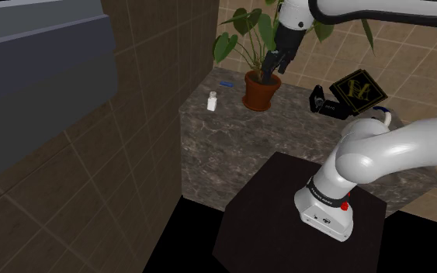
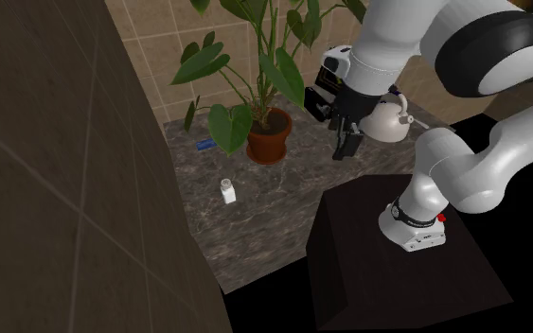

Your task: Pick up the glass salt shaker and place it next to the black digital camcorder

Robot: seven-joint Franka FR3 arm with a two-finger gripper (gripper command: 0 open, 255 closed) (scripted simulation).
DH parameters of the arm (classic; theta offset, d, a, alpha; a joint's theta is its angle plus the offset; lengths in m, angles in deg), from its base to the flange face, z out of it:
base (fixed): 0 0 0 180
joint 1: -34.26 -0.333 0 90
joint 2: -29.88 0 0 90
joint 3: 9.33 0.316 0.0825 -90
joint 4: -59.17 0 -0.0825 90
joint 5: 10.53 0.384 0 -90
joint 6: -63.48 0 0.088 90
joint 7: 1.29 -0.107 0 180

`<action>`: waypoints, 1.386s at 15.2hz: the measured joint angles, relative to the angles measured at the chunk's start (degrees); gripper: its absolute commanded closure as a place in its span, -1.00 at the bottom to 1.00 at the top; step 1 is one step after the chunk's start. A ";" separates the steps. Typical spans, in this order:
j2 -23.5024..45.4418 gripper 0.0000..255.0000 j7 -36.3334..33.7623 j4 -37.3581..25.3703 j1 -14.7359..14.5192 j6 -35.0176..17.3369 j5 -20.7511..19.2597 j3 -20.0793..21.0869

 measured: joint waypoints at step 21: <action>42.77 -1.00 5.04 -18.66 1.62 -21.13 3.29 -5.75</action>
